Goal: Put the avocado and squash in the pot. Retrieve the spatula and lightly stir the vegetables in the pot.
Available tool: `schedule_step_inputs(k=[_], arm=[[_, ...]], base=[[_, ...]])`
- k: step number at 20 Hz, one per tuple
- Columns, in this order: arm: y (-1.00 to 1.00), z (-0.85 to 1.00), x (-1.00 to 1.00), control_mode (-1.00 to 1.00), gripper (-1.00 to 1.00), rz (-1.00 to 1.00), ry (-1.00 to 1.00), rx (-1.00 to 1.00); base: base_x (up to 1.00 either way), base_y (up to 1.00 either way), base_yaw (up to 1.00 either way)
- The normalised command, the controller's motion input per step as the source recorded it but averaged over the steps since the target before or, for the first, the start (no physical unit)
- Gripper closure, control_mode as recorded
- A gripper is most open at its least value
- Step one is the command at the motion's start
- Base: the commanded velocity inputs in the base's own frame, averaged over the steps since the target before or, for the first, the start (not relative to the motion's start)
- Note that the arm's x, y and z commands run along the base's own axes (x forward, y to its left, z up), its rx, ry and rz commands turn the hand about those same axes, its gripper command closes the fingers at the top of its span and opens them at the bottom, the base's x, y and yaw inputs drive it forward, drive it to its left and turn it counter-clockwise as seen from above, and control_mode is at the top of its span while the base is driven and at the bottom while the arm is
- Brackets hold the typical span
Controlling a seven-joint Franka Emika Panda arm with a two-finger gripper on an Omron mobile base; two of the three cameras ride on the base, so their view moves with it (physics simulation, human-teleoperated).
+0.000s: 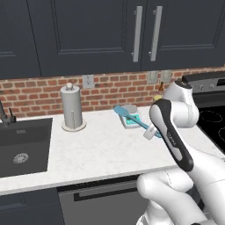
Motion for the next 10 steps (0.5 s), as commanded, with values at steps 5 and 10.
schedule_step_inputs(k=[5,10], arm=[[0.0,0.0,0.0,-1.0,1.0,0.0,0.0,0.0],[0.0,0.0,0.0,1.0,1.0,0.0,0.0,0.0]], base=[[0.0,0.0,0.0],[-0.36,-0.01,0.0]])
